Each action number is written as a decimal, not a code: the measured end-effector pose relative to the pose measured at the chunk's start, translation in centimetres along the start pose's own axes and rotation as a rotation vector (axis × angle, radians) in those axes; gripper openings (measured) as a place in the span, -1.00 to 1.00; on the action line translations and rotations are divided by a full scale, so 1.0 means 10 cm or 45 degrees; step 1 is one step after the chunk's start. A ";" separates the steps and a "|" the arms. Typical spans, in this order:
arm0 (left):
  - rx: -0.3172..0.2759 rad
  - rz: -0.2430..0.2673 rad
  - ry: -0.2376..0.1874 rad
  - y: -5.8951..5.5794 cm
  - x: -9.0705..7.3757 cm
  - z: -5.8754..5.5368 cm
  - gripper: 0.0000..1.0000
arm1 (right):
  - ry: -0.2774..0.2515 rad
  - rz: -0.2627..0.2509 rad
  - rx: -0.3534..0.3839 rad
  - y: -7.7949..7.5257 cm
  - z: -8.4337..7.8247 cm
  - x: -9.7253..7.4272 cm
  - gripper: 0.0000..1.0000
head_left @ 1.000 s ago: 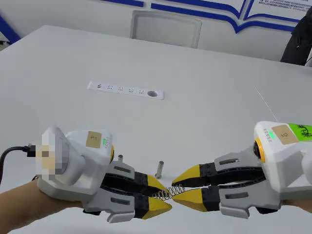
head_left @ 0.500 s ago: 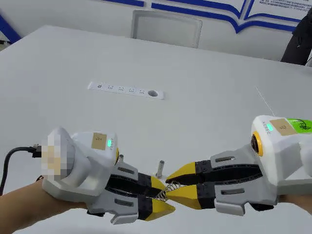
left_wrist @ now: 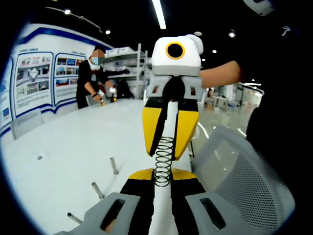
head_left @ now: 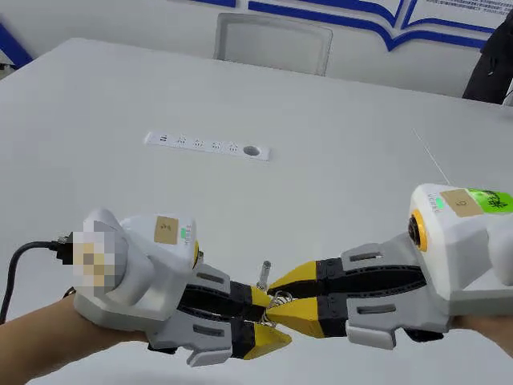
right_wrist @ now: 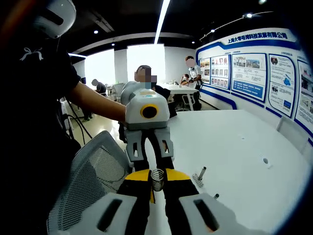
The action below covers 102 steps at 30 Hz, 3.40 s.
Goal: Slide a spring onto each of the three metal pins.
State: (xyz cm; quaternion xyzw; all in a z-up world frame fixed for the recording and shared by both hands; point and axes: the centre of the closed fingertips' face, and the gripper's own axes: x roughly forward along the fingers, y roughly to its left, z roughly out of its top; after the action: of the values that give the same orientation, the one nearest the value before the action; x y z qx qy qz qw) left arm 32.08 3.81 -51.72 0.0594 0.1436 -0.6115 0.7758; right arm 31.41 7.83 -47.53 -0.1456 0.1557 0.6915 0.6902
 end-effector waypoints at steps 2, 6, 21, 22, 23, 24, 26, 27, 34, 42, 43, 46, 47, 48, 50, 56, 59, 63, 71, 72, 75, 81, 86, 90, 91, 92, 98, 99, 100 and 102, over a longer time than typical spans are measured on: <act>-0.015 0.017 -0.027 0.03 -0.02 0.02 -0.78 | -0.004 -0.016 0.001 -0.03 0.02 0.00 -0.79; -0.002 0.038 -0.038 0.06 -0.04 0.04 -0.76 | -0.011 -0.031 -0.007 -0.05 0.04 0.01 -0.79; -0.049 0.139 -0.082 0.21 -0.19 -0.01 -0.42 | -0.030 -0.072 -0.004 -0.19 0.09 -0.05 -0.79; -0.053 0.144 -0.083 0.21 -0.20 -0.01 -0.37 | -0.028 -0.081 -0.003 -0.21 0.08 -0.06 -0.79; -0.055 0.146 -0.082 0.22 -0.21 -0.02 -0.34 | -0.026 -0.091 -0.002 -0.24 0.07 -0.07 -0.79; -0.055 0.148 -0.081 0.22 -0.24 -0.02 -0.31 | -0.021 -0.101 0.001 -0.26 0.05 -0.09 -0.79; -0.052 0.153 -0.072 0.22 -0.28 -0.04 -0.25 | -0.011 -0.128 0.007 -0.32 0.03 -0.13 -0.79; -0.048 0.156 -0.072 0.22 -0.31 -0.04 -0.23 | -0.011 -0.141 0.014 -0.34 0.02 -0.15 -0.79; -0.057 0.220 -0.046 0.29 -0.53 -0.14 -0.01 | -0.005 -0.259 0.046 -0.65 -0.04 -0.37 -0.78; -0.107 0.338 -0.030 0.39 -0.89 -0.30 0.11 | 0.025 -0.402 0.080 -1.01 -0.14 -0.60 -0.78; -0.117 0.353 -0.032 0.41 -0.93 -0.31 0.14 | 0.029 -0.416 0.081 -1.05 -0.16 -0.61 -0.78; -0.146 0.396 -0.051 0.49 -1.05 -0.31 0.22 | 0.044 -0.446 0.115 -1.15 -0.22 -0.62 -0.78; -0.151 0.400 -0.055 0.51 -1.07 -0.30 0.22 | 0.046 -0.453 0.120 -1.18 -0.24 -0.62 -0.78; -0.162 0.403 -0.061 0.53 -1.10 -0.29 0.22 | 0.059 -0.465 0.130 -1.22 -0.27 -0.62 -0.78; -0.173 0.412 -0.065 0.55 -1.12 -0.28 0.29 | 0.078 -0.483 0.135 -1.27 -0.32 -0.61 -0.78; -0.192 0.433 -0.063 0.61 -1.16 -0.30 0.41 | 0.134 -0.556 0.202 -1.42 -0.52 -0.63 -0.78; -0.205 0.437 -0.046 0.65 -1.13 -0.35 0.45 | 0.176 -0.576 0.237 -1.46 -0.64 -0.61 -0.78; -0.209 0.439 -0.032 0.68 -1.09 -0.37 0.55 | 0.240 -0.591 0.245 -1.48 -0.80 -0.58 -0.78; -0.222 0.451 -0.028 0.74 -1.04 -0.38 0.62 | 0.261 -0.616 0.282 -1.54 -0.98 -0.56 -0.78; -0.223 0.457 -0.033 0.75 -1.04 -0.38 0.62 | 0.260 -0.623 0.278 -1.55 -0.99 -0.56 -0.78; -0.226 0.474 -0.044 0.77 -1.05 -0.36 0.63 | 0.255 -0.639 0.287 -1.58 -1.02 -0.56 -0.78; -0.230 0.492 -0.034 0.78 -1.09 -0.38 0.63 | 0.253 -0.650 0.310 -1.60 -1.07 -0.52 -0.78; -0.246 0.498 -0.032 0.76 -1.11 -0.42 0.62 | 0.254 -0.652 0.327 -1.61 -1.10 -0.50 -0.78; -0.251 0.497 -0.020 0.74 -1.11 -0.45 0.62 | 0.284 -0.653 0.304 -1.62 -1.15 -0.47 -0.78; -0.254 0.499 -0.023 0.74 -1.11 -0.45 0.62 | 0.288 -0.654 0.308 -1.62 -1.17 -0.47 -0.78; -0.255 0.501 -0.026 0.74 -1.11 -0.44 0.62 | 0.291 -0.655 0.316 -1.62 -1.18 -0.47 -0.78; -0.264 0.508 -0.032 0.75 -1.12 -0.44 0.61 | 0.297 -0.660 0.339 -1.62 -1.23 -0.45 -0.78; -0.264 0.509 -0.032 0.75 -1.12 -0.44 0.61 | 0.299 -0.660 0.339 -1.62 -1.24 -0.45 -0.78; -0.265 0.510 -0.032 0.75 -1.12 -0.44 0.61 | 0.299 -0.660 0.341 -1.62 -1.25 -0.45 -0.78; -0.268 0.511 -0.031 0.75 -1.12 -0.45 0.61 | 0.299 -0.663 0.341 -1.61 -1.28 -0.43 -0.78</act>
State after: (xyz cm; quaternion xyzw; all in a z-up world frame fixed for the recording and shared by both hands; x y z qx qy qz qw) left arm 36.26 17.25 -53.29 -0.0019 0.1824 -0.4273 0.8855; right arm 47.40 -1.45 -57.55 -0.1673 0.2815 0.4432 0.8345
